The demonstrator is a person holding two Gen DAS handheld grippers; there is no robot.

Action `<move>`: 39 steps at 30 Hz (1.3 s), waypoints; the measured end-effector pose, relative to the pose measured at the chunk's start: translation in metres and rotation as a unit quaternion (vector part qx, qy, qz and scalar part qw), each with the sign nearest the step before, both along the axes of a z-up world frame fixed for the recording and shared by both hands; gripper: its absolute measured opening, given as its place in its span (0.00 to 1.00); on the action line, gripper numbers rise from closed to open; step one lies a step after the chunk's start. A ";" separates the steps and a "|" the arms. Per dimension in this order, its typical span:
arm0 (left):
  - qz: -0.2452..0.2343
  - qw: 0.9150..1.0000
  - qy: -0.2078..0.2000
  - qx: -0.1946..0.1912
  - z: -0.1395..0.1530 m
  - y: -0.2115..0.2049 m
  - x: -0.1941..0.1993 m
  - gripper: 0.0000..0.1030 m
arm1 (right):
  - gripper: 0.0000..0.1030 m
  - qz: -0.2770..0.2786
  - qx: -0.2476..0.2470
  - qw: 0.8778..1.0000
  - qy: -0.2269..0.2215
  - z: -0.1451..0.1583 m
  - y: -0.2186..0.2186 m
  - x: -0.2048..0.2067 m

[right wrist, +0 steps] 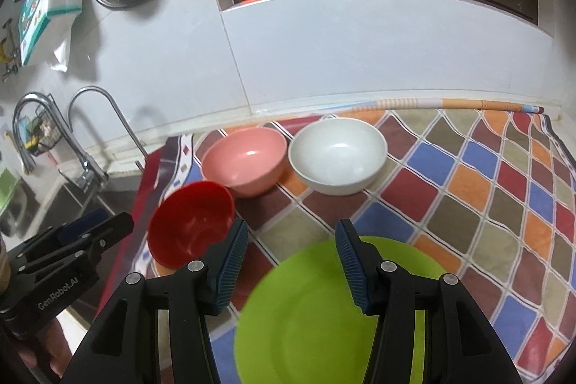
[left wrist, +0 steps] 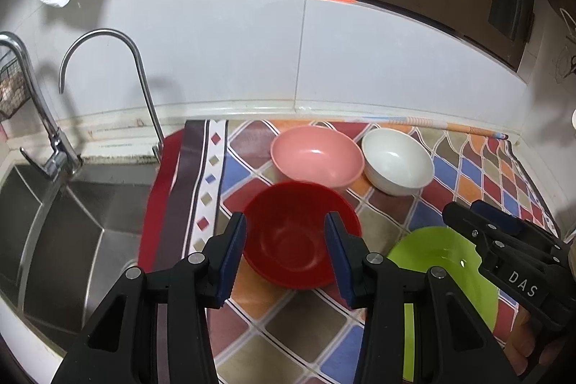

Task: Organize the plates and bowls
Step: 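Open both grippers and move them toward the pink bowl, then close both grippers on the rim of the pink bowl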

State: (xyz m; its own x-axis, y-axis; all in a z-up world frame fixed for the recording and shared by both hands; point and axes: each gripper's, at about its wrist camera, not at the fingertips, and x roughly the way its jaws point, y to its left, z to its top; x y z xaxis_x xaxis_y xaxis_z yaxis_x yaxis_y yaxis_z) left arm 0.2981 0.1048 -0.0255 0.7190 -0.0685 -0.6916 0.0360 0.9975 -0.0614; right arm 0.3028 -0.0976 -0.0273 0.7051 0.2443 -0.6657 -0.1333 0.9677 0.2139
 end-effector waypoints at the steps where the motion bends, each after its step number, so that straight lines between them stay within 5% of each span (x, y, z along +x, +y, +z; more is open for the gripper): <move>1: -0.001 1.000 0.001 0.000 0.000 0.002 0.003 0.43 | 0.51 -0.001 0.004 1.000 0.001 0.000 0.003 0.003; 15: -0.025 1.000 0.010 0.001 -0.013 0.024 0.063 0.43 | 0.51 -0.011 0.035 0.999 0.024 -0.019 0.035 0.052; 39: -0.092 0.992 0.091 -0.005 -0.080 0.014 0.178 0.39 | 0.41 -0.042 0.056 0.992 0.100 -0.077 0.049 0.135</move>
State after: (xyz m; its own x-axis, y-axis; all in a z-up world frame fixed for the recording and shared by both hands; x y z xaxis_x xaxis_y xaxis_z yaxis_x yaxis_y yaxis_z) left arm 0.4756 0.1186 -0.1050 0.5566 -0.1932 -0.8080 0.2038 0.9746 -0.0927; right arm 0.4382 -0.0481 -0.1046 0.5822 0.2706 -0.7667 0.0039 0.9420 0.3355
